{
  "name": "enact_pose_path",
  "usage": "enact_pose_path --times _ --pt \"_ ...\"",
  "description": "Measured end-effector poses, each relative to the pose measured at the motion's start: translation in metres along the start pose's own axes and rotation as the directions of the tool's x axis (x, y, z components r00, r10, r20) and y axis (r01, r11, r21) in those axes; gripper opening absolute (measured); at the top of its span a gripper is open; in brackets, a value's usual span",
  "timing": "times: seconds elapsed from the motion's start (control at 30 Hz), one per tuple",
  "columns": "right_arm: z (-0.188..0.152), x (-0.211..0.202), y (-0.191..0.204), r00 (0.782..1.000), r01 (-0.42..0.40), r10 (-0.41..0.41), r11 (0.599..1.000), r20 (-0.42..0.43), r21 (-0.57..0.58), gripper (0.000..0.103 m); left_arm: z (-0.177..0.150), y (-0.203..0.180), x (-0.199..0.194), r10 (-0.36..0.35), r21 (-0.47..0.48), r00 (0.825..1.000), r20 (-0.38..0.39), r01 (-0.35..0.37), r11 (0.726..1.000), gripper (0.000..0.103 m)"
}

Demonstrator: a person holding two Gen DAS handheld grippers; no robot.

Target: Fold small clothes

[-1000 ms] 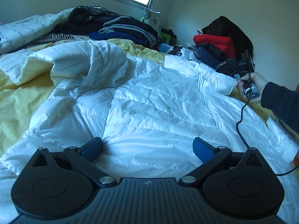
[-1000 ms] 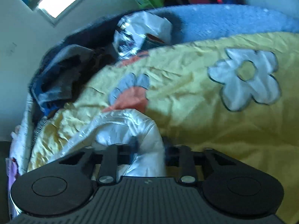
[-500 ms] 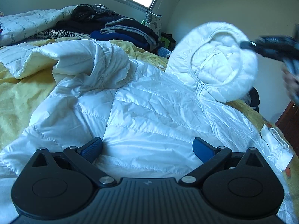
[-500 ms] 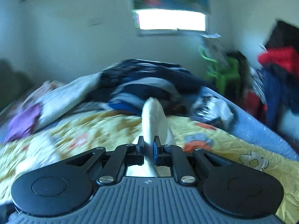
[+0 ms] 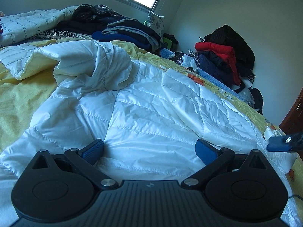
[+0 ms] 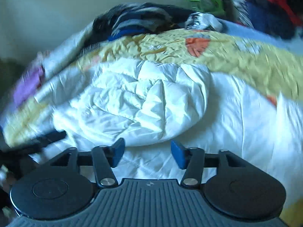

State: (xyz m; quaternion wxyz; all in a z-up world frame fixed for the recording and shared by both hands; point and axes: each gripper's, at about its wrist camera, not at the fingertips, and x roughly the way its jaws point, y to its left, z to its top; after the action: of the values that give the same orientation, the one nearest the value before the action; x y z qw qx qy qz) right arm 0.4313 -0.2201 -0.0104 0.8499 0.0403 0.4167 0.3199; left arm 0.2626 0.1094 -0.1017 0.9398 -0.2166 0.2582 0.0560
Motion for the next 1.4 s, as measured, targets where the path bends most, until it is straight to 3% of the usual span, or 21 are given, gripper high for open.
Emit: enact_pose_path --times 0.1,0.2,0.3,0.37,0.43,0.53,0.7,0.83,0.9,0.97,1.03,1.1,1.17,1.23,1.3,1.4 --pt "-0.003 -0.006 -0.017 0.996 -0.083 0.072 0.972 0.058 0.218 0.073 0.0 0.0 0.0 0.001 0.001 1.0 0.0 -0.001 1.0 0.103" --pt "-0.016 0.014 -0.037 0.989 -0.146 0.139 0.875 0.05 0.462 0.074 0.001 0.0 0.0 0.004 0.005 1.0 -0.001 -0.004 1.0 0.103" --pt "-0.021 0.045 -0.038 0.99 -0.117 0.139 0.83 0.001 0.545 0.069 0.001 -0.001 -0.001 0.008 0.01 1.0 -0.002 -0.008 1.0 0.103" --pt "-0.027 0.055 -0.03 0.995 -0.091 0.098 0.829 0.016 0.551 0.036 0.0 -0.003 0.0 0.013 0.017 1.0 -0.004 -0.013 1.0 0.103" --pt "-0.027 0.063 -0.02 0.995 -0.09 0.095 0.842 0.019 0.533 0.016 -0.001 -0.003 0.0 0.018 0.023 1.0 -0.005 -0.018 1.0 0.103" --pt "-0.027 0.055 -0.002 0.997 -0.071 0.064 0.894 0.03 0.442 0.016 -0.001 -0.005 0.0 0.023 0.027 1.0 -0.005 -0.023 0.999 0.103" --pt "-0.036 0.037 -0.015 0.999 -0.05 0.038 0.901 0.038 0.431 0.016 -0.001 -0.006 0.001 0.028 0.032 1.0 -0.006 -0.028 0.999 0.103" --pt "-0.051 0.044 -0.034 0.995 -0.097 0.081 0.857 0.053 0.507 0.019 -0.002 -0.007 0.001 0.034 0.037 0.999 -0.007 -0.033 0.999 0.103" --pt "-0.054 0.046 -0.037 0.994 -0.112 0.092 0.839 0.065 0.533 0.029 -0.002 -0.008 0.001 0.036 0.039 0.999 -0.008 -0.036 0.999 0.103" --pt "-0.057 0.045 -0.042 0.986 -0.168 0.136 0.802 0.099 0.573 0.049 -0.002 -0.009 0.0 0.045 0.044 0.999 -0.008 -0.045 0.998 0.103" --pt "-0.058 0.041 -0.046 0.976 -0.218 0.166 0.756 0.141 0.618 0.061 0.0 -0.014 -0.008 0.102 0.034 0.995 0.004 -0.102 0.994 0.103" --pt "-0.055 0.036 -0.047 0.97 -0.241 0.171 0.743 0.171 0.625 0.063 0.009 -0.017 -0.017 0.125 -0.049 0.992 -0.002 -0.125 0.991 0.103" --pt "-0.05 0.032 -0.048 0.969 -0.243 0.159 0.755 0.19 0.609 0.062 0.023 -0.015 -0.016 0.003 -0.205 0.999 -0.032 -0.01 0.979 0.103" --pt "-0.045 0.03 -0.051 0.967 -0.243 0.144 0.752 0.208 0.612 0.061 0.039 -0.017 -0.002 -0.119 -0.337 0.989 -0.092 0.081 0.938 0.103" --pt "-0.041 0.033 -0.056 0.963 -0.26 0.149 0.727 0.224 0.636 0.06 0.049 -0.025 0.012 -0.184 -0.392 0.977 -0.105 0.13 0.911 0.103" --pt "-0.036 0.045 -0.063 0.963 -0.266 0.159 0.69 0.217 0.673 0.059 0.057 -0.036 0.043 -0.257 -0.41 0.951 -0.171 0.168 0.896 0.103"
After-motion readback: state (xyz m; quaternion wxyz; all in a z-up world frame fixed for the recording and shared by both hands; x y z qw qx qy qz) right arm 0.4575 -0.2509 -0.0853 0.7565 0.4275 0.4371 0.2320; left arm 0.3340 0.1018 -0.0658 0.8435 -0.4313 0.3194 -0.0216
